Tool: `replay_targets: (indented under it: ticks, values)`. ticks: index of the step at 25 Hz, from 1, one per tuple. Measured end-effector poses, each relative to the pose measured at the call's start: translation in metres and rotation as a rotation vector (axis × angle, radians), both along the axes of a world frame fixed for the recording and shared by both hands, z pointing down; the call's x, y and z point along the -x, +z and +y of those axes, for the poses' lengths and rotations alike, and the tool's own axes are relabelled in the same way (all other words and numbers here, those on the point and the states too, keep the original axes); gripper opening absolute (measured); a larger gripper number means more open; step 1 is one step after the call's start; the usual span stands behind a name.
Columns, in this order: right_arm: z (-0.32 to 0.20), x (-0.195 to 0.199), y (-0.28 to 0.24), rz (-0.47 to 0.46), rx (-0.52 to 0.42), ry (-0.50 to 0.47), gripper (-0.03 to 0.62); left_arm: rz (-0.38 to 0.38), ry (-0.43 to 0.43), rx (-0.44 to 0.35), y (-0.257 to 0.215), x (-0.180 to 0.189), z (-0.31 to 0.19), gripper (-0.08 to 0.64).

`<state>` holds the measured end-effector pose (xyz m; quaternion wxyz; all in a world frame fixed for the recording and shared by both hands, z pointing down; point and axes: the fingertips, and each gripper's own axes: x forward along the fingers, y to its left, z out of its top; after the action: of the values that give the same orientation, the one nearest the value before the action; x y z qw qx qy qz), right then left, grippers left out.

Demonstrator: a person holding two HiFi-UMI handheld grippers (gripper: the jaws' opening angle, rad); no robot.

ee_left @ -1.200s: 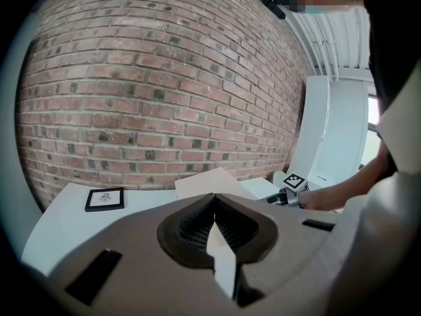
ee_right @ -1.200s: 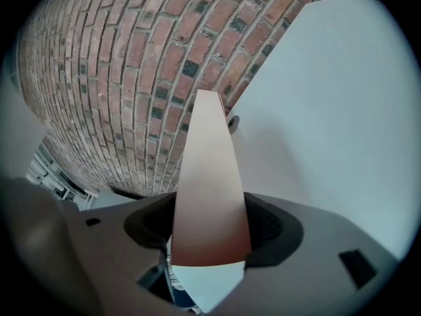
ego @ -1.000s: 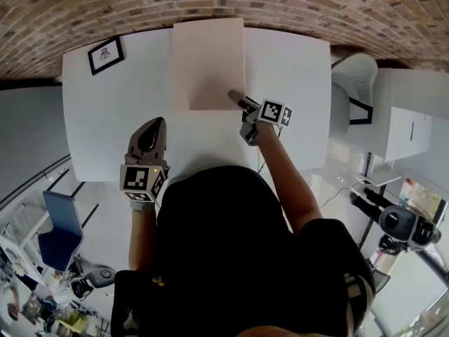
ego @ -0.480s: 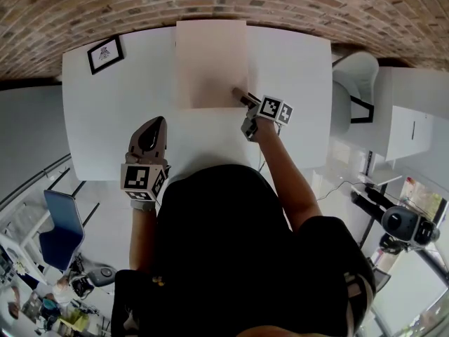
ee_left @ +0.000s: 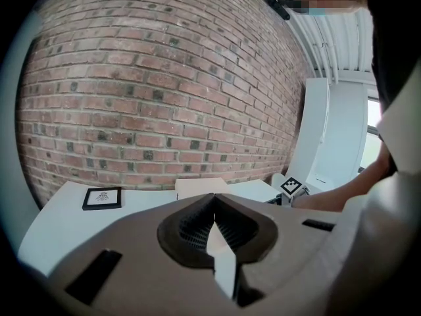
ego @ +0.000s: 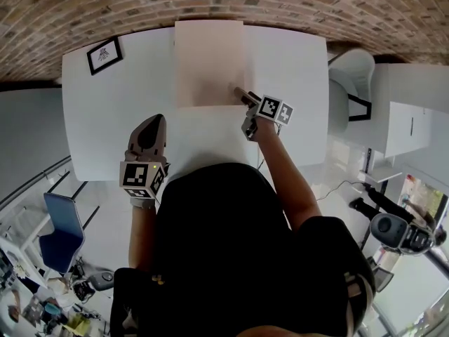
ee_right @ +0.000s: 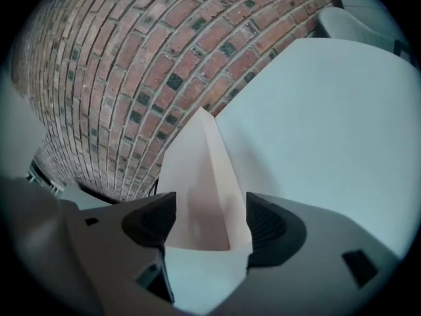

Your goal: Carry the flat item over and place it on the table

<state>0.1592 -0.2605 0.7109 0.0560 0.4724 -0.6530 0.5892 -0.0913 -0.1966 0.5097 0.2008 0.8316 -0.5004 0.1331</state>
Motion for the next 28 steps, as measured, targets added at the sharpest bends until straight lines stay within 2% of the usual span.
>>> replay_targets:
  ticks: [7,11,16,20,28]
  values:
    - [0.01,0.0,-0.043,0.064,-0.117,-0.026,0.237,0.102,-0.06,-0.013,-0.014,0.009,0.007,0.005]
    - [0.019,0.01,-0.077,0.089,-0.209,-0.059,0.132,0.115,-0.046,-0.048,-0.028,0.009,0.016,0.005]
    - [0.032,0.03,-0.129,0.107,-0.358,-0.125,0.048,0.126,-0.041,-0.078,-0.045,0.011,0.031,0.005]
    - [0.046,0.046,-0.168,0.123,-0.469,-0.198,0.026,0.152,-0.023,-0.123,-0.064,0.008,0.041,0.005]
    - [0.081,0.073,-0.24,0.181,-0.71,-0.341,0.017,0.088,-0.003,-0.188,-0.083,0.005,0.067,0.005]
